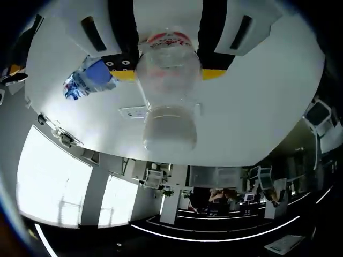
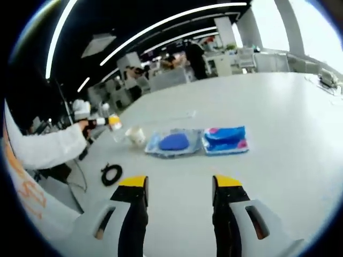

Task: Arrange the tabletop items into an orderly group along one side of the table until the central work area is clear of visible clutter.

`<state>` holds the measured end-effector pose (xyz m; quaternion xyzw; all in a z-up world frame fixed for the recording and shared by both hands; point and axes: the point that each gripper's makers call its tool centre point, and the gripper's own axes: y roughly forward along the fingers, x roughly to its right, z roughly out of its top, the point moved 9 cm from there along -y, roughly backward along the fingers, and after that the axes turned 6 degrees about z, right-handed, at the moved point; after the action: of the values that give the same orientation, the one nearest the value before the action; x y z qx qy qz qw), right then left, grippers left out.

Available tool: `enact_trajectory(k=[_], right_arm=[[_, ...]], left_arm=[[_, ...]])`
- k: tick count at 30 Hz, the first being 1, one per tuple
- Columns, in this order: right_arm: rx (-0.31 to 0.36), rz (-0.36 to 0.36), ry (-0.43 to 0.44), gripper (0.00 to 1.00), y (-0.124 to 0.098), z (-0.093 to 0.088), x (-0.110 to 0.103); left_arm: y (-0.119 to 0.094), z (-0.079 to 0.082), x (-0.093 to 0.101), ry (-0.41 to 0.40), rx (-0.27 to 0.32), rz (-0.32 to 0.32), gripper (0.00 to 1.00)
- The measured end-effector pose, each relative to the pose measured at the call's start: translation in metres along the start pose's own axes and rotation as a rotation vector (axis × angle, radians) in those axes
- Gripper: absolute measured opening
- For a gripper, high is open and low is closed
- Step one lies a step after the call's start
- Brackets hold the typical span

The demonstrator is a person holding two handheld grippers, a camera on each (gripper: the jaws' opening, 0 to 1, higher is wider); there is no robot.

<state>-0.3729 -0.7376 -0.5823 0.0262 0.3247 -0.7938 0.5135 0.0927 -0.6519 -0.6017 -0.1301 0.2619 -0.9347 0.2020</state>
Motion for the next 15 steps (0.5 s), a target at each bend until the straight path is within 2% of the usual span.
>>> enact_trajectory(k=[15], right_arm=[[-0.014, -0.005, 0.027, 0.46, 0.005, -0.003, 0.005]], left_arm=[[0.02, -0.008, -0.003, 0.012, -0.058, 0.033, 0.41]])
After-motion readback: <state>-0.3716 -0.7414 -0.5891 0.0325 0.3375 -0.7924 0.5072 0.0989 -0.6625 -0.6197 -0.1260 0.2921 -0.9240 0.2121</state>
